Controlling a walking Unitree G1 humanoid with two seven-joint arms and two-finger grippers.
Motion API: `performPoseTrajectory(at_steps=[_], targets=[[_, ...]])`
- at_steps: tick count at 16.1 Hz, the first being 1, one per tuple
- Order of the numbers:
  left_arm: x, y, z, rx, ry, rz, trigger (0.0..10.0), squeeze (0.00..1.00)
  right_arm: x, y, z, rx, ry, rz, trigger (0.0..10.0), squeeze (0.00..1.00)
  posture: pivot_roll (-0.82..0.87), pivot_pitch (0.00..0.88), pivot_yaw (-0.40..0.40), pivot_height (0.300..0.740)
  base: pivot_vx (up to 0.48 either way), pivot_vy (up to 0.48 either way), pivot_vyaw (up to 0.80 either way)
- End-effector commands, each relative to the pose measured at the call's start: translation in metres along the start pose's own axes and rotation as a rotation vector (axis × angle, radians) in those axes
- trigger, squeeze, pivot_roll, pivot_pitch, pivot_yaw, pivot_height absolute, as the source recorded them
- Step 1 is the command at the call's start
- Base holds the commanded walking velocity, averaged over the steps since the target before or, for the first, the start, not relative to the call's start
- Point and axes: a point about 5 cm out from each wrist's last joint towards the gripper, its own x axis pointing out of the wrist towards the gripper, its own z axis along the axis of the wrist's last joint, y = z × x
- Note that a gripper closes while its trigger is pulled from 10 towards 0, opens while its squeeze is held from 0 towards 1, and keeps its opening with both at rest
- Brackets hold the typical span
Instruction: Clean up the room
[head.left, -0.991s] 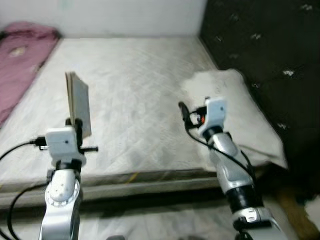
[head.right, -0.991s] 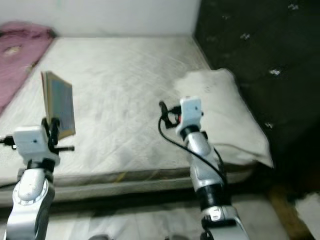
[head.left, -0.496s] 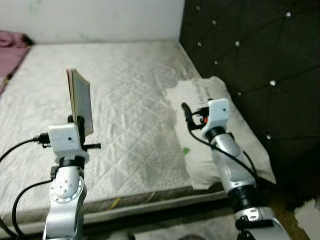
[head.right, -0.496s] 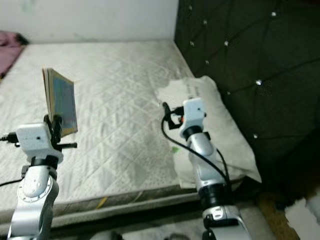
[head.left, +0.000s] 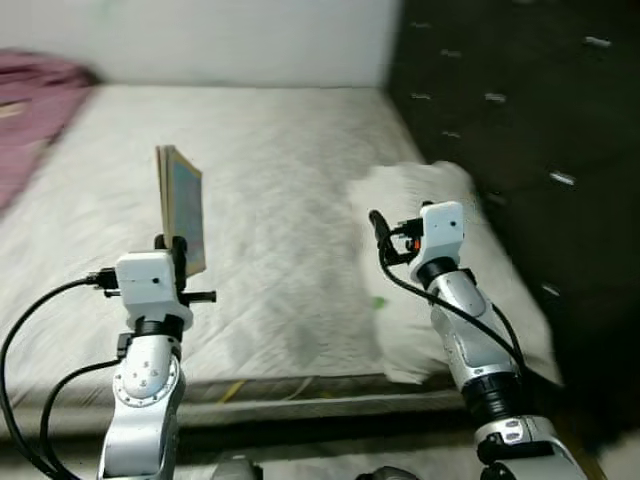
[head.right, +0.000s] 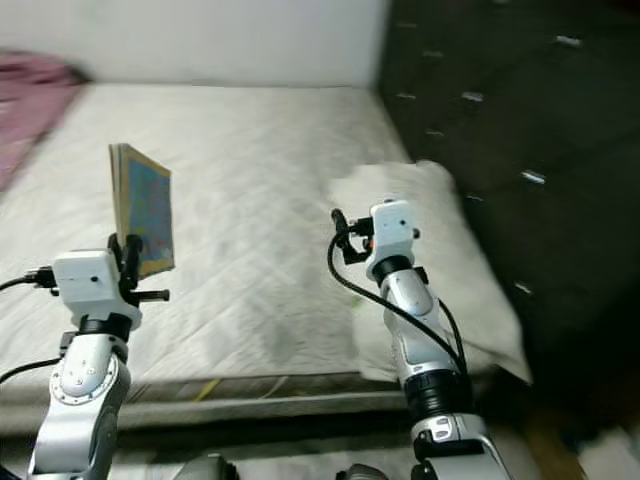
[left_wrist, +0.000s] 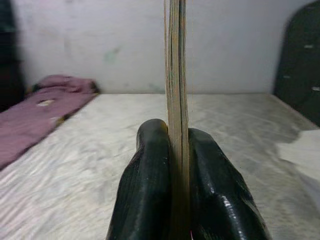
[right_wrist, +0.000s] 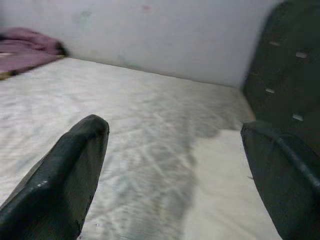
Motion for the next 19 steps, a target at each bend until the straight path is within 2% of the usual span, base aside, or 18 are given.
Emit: performPoseTrajectory(at_steps=[1,7,12,19], targets=[[0.0025,-0.0004,0.0075,0.003,-0.036,-0.008,10.0,0.0,0.0022,-0.0014,0.0048,-0.007,-0.015,0.0,10.0,0.0,-0.01,0.0,-0.017,0.74,0.0,0.0,0.49],[0.0032,-0.0004,0.0067,0.025,-0.029,-0.006,10.0,0.0,0.0021,-0.001,0.0053,-0.012,-0.019,0.004,10.0,0.0,-0.02,0.0,-0.017,0.74,0.0,0.0,0.0],[0.0029,-0.0016,0.0071,0.028,-0.032,-0.007,10.0,0.0,0.0021,-0.0001,0.0045,-0.017,-0.014,0.012,10.0,0.0,-0.02,0.0,-0.017,0.74,0.0,0.0,0.59],[0.0034,-0.0022,0.0076,0.023,-0.036,-0.007,10.0,0.0,0.0024,0.0002,0.0033,-0.018,-0.005,0.018,10.0,0.0,-0.02,0.0,-0.021,0.74,0.0,-0.344,0.0]])
